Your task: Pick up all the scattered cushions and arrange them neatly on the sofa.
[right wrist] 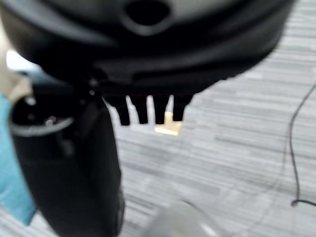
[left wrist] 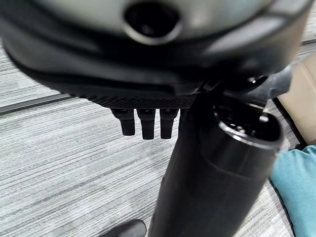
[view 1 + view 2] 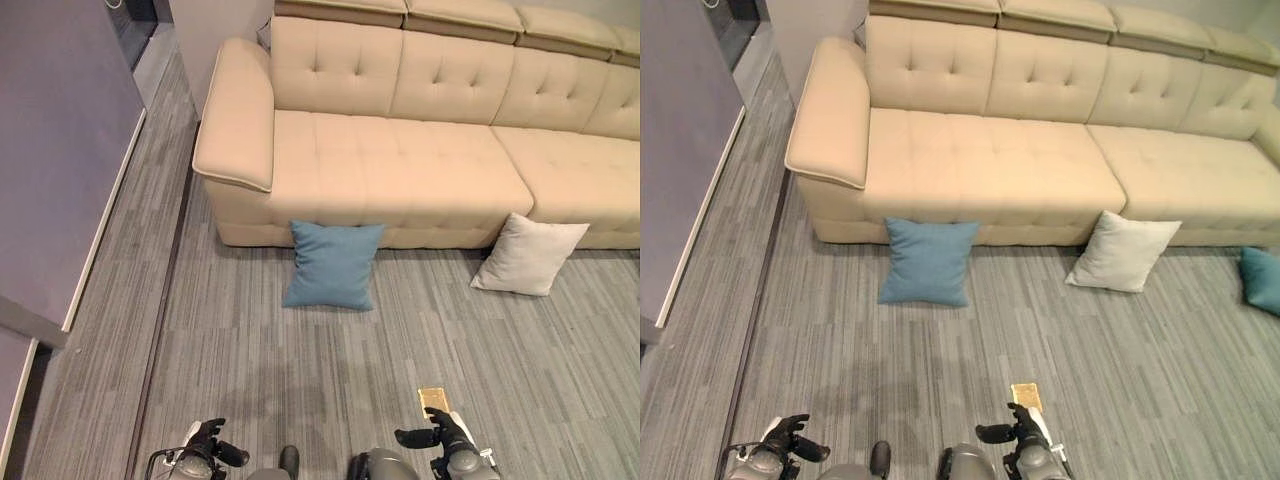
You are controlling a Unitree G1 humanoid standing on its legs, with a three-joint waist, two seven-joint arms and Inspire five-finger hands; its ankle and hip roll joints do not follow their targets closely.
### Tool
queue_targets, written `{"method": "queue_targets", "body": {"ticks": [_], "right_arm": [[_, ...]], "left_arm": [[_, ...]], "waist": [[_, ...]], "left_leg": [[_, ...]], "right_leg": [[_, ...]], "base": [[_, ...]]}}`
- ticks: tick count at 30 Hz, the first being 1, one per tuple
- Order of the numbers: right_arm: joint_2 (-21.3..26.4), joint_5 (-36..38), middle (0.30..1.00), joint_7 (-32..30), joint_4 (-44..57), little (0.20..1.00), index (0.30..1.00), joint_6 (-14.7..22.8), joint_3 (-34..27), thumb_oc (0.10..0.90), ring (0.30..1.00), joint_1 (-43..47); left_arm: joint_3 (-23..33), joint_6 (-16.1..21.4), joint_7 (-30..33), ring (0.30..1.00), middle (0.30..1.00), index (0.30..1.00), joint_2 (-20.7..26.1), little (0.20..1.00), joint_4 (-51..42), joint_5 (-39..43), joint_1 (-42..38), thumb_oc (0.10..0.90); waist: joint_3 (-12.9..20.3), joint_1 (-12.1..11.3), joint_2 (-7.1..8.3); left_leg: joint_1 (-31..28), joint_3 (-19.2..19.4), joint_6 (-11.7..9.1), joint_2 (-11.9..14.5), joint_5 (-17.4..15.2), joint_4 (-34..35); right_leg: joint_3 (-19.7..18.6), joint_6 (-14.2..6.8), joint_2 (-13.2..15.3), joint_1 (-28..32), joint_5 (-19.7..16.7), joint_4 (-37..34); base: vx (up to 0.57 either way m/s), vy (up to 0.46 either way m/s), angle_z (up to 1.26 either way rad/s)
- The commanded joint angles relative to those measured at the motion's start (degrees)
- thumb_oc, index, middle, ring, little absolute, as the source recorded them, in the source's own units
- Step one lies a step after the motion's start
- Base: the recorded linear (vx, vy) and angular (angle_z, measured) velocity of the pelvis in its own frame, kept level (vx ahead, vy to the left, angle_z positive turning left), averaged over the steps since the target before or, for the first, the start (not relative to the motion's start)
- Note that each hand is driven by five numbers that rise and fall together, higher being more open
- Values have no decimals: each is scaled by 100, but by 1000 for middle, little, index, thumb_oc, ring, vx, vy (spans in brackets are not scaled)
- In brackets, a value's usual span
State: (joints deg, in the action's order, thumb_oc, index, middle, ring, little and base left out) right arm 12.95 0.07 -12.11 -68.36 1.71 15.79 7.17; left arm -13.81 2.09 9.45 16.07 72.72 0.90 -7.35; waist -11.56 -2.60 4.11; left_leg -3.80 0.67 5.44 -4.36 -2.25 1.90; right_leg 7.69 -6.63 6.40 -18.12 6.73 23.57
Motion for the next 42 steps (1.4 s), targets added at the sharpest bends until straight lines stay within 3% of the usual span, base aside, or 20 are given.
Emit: {"method": "queue_targets", "body": {"ticks": [1,4,5,8,9,10,12,15,19,22,25,30,34,37,39,42], "right_arm": [[403,-104,900,-122,-53,900,900,3,-20,800,900,132],[409,-114,900,-113,-102,900,900,11,-21,800,900,74],[428,-123,900,-114,-169,900,900,7,-10,800,900,3],[453,-115,900,-125,-208,900,900,37,-9,800,900,-34],[469,-93,900,-128,-205,900,900,43,-23,800,900,-33],[519,-11,900,-151,-200,900,900,68,-60,800,900,-7],[543,7,900,-178,-200,900,900,79,-63,800,900,6],[565,83,900,-189,-232,900,900,64,-79,800,900,1],[582,83,900,-169,-263,900,900,83,-70,800,900,-42],[583,37,900,-188,-288,900,900,87,-46,800,900,-47],[574,12,900,-197,-313,900,900,54,-20,800,900,-82],[445,-57,900,-144,-324,900,900,37,-32,800,900,-197],[387,-142,900,-85,-273,900,900,19,-41,800,900,-173],[370,-194,900,-67,-192,900,900,3,2,800,900,-69],[359,-181,900,-70,-61,900,900,19,26,800,900,14],[378,-206,900,-82,-33,900,900,7,43,800,900,35]], "left_arm": [[7,106,41,900,900,900,9,900,71,-233,15,800],[17,120,43,900,900,900,-18,900,138,-321,27,800],[-24,129,47,900,900,900,-62,900,159,-332,18,800],[-66,143,40,900,900,900,-98,900,137,-351,7,800],[-81,149,29,900,900,900,-107,900,114,-338,-11,800],[-125,150,16,900,900,900,-144,900,32,-279,-70,800],[-146,145,20,900,900,900,-153,900,-8,-253,-105,800],[-181,134,33,900,900,900,-174,900,-65,-188,-155,800],[-195,131,18,900,900,900,-198,900,-49,-195,-114,800],[-169,127,3,900,900,900,-212,900,6,-222,-69,800],[-157,122,-21,900,900,900,-183,900,57,-289,0,800],[-6,61,-51,900,900,900,-125,900,212,-389,218,800],[43,37,-60,900,900,900,-82,900,213,-391,236,800],[3,21,-46,900,900,900,-9,900,126,-363,172,800],[-31,44,-20,900,900,900,40,900,38,-305,107,800],[-30,43,-10,900,900,900,55,900,31,-292,101,800]], "waist": [[-43,104,-88],[6,131,-57],[111,148,-64],[155,151,-72],[146,154,-76],[65,137,-38],[19,127,-10],[-52,103,54],[-26,28,114],[-28,-67,67],[-30,-174,4],[134,-245,36],[193,-359,61],[62,-287,-9],[-32,-209,-132],[-23,-180,-161]], "left_leg": [[-98,-683,-206,70,-673,-463],[-242,-759,-271,70,-748,-370],[-234,-790,-427,183,-710,-448],[-151,-776,-602,303,-592,-672],[-53,-748,-689,356,-497,-874],[303,-627,-803,415,-288,-1517],[543,-578,-821,455,-211,-1888],[915,-418,-798,555,-78,-2381],[1116,-464,-665,228,-477,-1917],[1338,-573,-700,-14,-216,-1339],[1668,-279,-715,-29,243,-1025],[1317,-285,-594,-17,200,-769],[1095,-181,-405,-22,7,-723],[947,-168,-229,6,-98,-775],[802,-214,-158,74,-165,-757],[606,-252,-168,94,-246,-661]], "right_leg": [[-118,11,-350,316,-780,-1180],[-188,32,-407,500,-835,-1557],[-144,159,-479,709,-800,-1714],[-77,247,-541,893,-755,-1852],[-55,277,-551,978,-737,-1927],[-56,372,-554,1169,-677,-2056],[-43,428,-549,1238,-657,-2096],[-42,536,-542,1431,-584,-2200],[-90,494,-517,1622,-526,-2337],[-162,442,-600,1789,-473,-2434],[-185,457,-748,2036,-344,-2507],[-298,403,-740,2233,-142,-2338],[-248,199,-550,2096,-52,-1622],[-223,-43,-421,1529,-423,-452],[-77,-74,-304,1076,-571,158],[95,35,-194,980,-449,-124]], "base": [[278,-106,23],[188,-122,35],[254,-217,64],[168,-189,60],[123,-221,26],[78,-200,2],[52,-141,-2],[75,-100,9],[116,-20,-3],[149,29,-14],[164,44,-2],[204,70,-22],[148,115,-20],[84,99,-21],[85,84,-6],[145,1,4]]}}
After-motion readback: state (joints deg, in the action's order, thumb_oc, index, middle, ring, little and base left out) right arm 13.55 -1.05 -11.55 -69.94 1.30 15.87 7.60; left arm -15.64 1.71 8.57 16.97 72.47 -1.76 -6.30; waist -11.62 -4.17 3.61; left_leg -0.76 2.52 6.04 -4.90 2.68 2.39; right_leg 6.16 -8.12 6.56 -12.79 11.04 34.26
